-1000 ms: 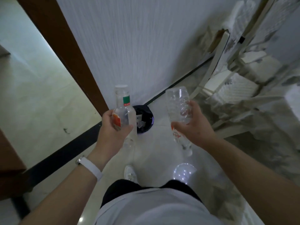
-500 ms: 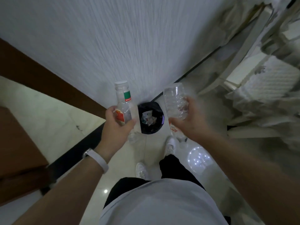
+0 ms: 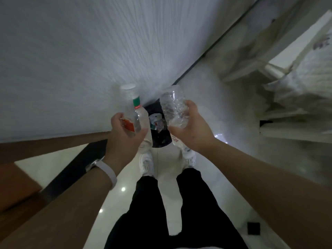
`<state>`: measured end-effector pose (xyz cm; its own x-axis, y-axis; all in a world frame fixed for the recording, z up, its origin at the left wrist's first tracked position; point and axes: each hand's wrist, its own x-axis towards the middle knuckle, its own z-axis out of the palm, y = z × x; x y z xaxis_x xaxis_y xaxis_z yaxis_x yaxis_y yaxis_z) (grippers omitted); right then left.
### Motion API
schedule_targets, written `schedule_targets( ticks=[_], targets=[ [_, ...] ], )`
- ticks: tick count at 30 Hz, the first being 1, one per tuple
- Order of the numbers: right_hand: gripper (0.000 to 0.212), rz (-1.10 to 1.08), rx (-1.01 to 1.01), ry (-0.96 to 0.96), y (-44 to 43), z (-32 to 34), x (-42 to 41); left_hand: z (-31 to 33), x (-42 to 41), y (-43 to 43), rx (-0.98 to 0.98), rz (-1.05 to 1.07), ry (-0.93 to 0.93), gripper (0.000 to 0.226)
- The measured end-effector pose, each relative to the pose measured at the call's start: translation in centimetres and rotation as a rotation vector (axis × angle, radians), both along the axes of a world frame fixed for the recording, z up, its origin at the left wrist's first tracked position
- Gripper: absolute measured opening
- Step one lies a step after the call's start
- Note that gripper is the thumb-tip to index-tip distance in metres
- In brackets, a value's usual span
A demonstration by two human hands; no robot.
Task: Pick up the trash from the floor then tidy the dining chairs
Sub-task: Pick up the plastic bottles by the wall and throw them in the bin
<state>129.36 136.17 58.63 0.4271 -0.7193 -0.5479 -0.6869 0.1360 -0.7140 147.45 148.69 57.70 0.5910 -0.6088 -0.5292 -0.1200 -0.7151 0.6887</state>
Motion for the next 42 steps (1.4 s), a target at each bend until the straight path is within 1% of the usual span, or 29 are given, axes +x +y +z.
schedule_targets(
  ticks=[2,7,10,15,19,22,24,26,28,31,34,37,39,42],
  targets=[
    [0.068,-0.055,0.009,0.003,0.0,-3.4,0.7,-3.5,0.5,-0.8,0.020,-0.016,0.000,0.080],
    [0.071,-0.195,0.068,-0.037,0.3,-11.7,2.0,-12.8,1.8,-1.1,0.114,-0.132,0.012,0.080],
    [0.067,-0.226,0.058,-0.038,0.4,-17.1,2.8,-18.3,2.3,-1.7,0.138,-0.150,0.017,0.079],
    [0.078,-0.256,0.059,-0.038,0.3,-26.7,4.3,-28.6,3.3,-2.3,0.147,-0.159,0.030,0.071],
    [0.079,-0.283,0.047,-0.048,0.7,-33.9,5.6,-35.4,3.3,-2.3,0.128,-0.135,0.015,0.071],
    [0.077,-0.266,0.046,-0.026,1.1,-38.2,6.2,-39.1,3.4,-2.1,0.135,-0.131,-0.016,0.084],
    [0.075,-0.236,0.042,0.017,1.4,-40.1,6.4,-40.5,3.6,-1.7,0.131,-0.143,-0.004,0.090],
    [0.073,-0.207,0.047,0.052,1.5,-40.9,6.2,-40.9,3.9,-1.4,0.129,-0.189,-0.011,0.085],
    [0.073,-0.174,0.029,0.112,1.6,-40.4,5.5,-39.9,4.1,-1.4,0.150,-0.279,-0.060,0.074],
    [0.056,-0.117,-0.005,0.179,1.0,-38.0,4.1,-37.2,4.0,-2.1,0.144,-0.427,-0.137,0.060],
    [0.046,0.015,-0.048,0.234,0.2,-34.8,2.8,-33.7,3.8,-3.1,0.097,-0.585,-0.197,0.053],
    [0.045,0.179,-0.117,0.307,-0.5,-30.6,1.5,-29.6,3.6,-3.8,0.112,-0.731,-0.264,0.049],
    [0.043,0.285,-0.165,0.350,-0.8,-27.0,0.9,-26.2,3.2,-4.0,0.122,-0.802,-0.313,0.054],
    [0.046,0.414,-0.262,0.404,-1.1,-21.2,0.2,-20.6,2.6,-4.8,0.075,-0.925,-0.418,0.052]
  ],
)
